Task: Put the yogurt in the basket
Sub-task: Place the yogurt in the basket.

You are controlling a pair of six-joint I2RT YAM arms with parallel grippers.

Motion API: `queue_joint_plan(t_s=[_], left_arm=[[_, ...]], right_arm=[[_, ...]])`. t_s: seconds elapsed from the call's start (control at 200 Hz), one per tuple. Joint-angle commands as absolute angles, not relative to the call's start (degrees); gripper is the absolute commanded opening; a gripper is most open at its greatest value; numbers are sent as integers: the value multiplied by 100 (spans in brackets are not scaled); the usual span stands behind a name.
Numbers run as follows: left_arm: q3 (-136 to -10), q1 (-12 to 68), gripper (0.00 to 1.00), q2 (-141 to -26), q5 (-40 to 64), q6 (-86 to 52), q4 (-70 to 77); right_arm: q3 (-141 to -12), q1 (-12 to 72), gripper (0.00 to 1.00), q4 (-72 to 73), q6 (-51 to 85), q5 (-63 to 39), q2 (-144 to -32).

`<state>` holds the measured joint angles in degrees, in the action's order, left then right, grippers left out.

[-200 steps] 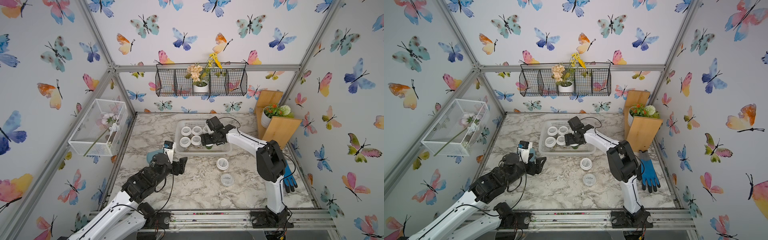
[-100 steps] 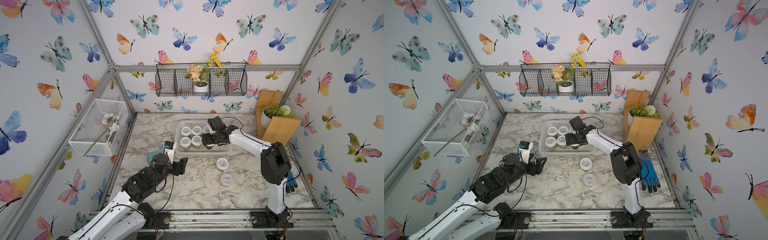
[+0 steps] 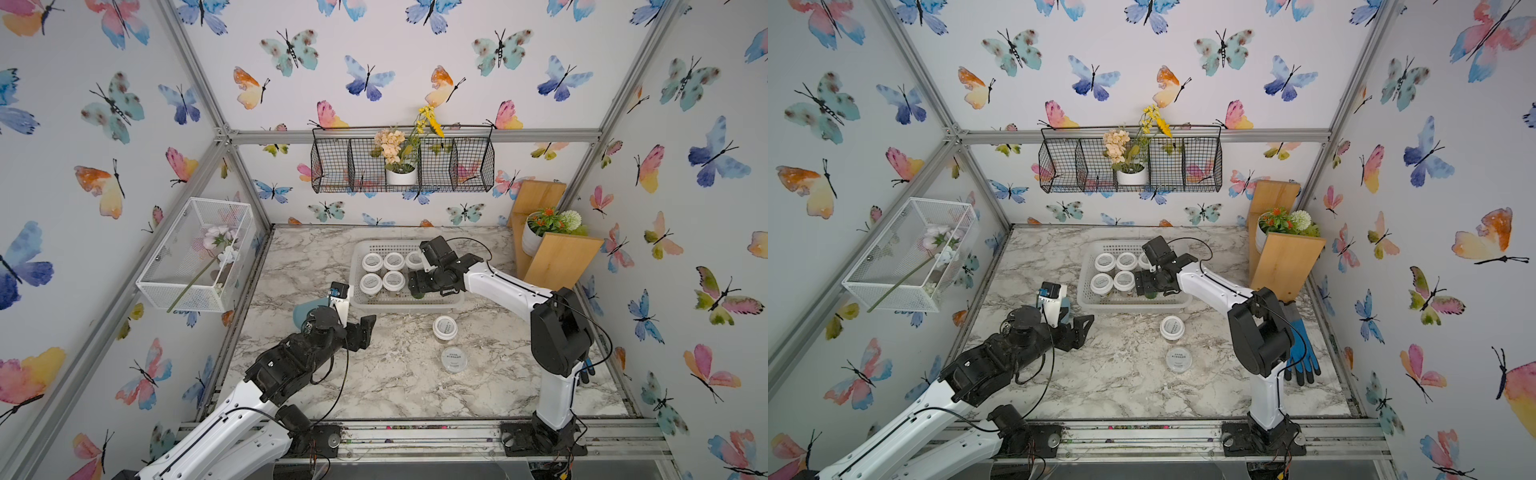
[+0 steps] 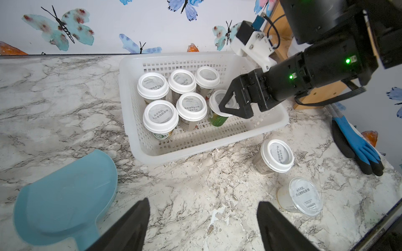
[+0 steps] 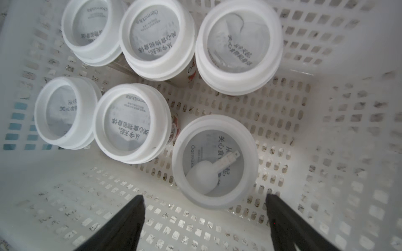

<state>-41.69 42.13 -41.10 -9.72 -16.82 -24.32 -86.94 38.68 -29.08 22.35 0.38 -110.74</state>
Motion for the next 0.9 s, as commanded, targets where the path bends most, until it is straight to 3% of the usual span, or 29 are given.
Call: queue_joint_plan(t_s=[0.0, 0.896], left_arm=[[-4167, 4254, 83, -4122, -835, -1652, -2448], [-4166, 4269, 82, -4175, -853, -1652, -2455]], right_arm=[[-8563, 3894, 90, -2747, 2337, -13, -10884], [-8595, 3897, 90, -2329, 2460, -454, -11211]])
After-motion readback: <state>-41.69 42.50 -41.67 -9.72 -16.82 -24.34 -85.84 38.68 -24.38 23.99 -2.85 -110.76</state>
